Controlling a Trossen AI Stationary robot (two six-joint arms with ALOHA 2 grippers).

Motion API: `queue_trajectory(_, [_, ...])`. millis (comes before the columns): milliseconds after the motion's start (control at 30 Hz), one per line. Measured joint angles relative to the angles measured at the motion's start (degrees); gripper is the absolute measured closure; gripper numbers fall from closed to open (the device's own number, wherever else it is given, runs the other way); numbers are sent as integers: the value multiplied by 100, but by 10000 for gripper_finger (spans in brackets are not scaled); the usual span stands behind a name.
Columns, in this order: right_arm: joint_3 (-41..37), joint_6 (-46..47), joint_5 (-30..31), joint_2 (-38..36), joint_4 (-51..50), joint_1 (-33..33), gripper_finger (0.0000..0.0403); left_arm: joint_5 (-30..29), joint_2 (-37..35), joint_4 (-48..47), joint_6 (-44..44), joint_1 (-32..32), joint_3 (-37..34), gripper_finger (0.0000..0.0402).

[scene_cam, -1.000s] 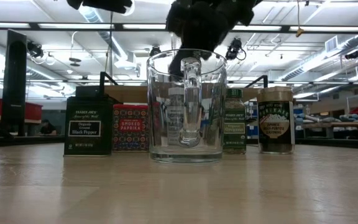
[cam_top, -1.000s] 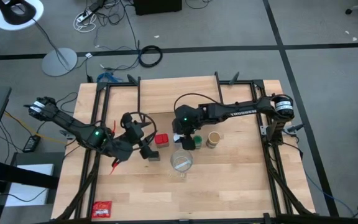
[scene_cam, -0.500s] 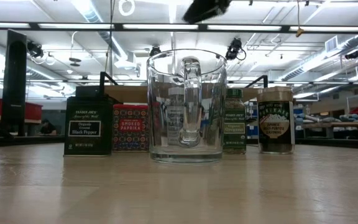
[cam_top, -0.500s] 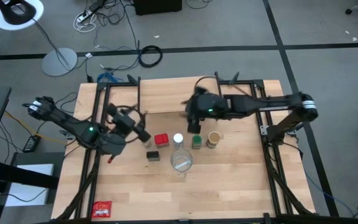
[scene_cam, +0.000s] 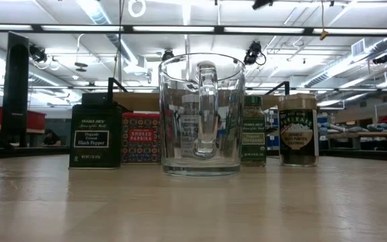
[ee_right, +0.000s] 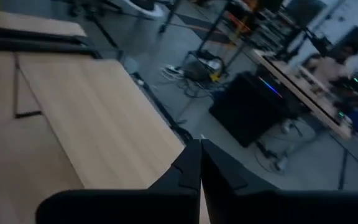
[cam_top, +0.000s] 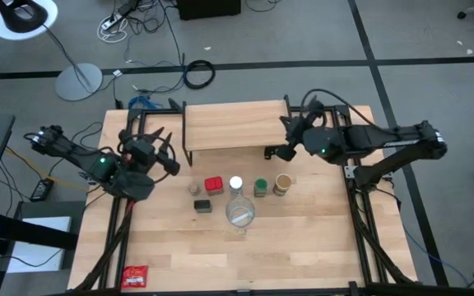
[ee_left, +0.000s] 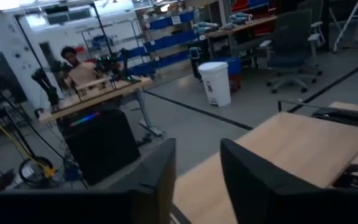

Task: Shelf spices
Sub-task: Move the shelf to the top center of the table

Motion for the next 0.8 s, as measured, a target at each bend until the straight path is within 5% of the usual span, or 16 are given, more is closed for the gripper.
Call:
queue_trajectory(267, [-1327, 1512, 664, -341, 33, -160, 401, 760, -40, -96, -637, 284, -574, 392])
queue_trajectory(467, [-1944, 2438, 857, -436, 86, -372, 402, 1085, -42, -165, -819, 613, -812, 392])
queue_trajectory(800, [-1962, 563, -309, -497, 1808, -720, 402, 1166, -69, -183, -792, 1085, -820, 396])
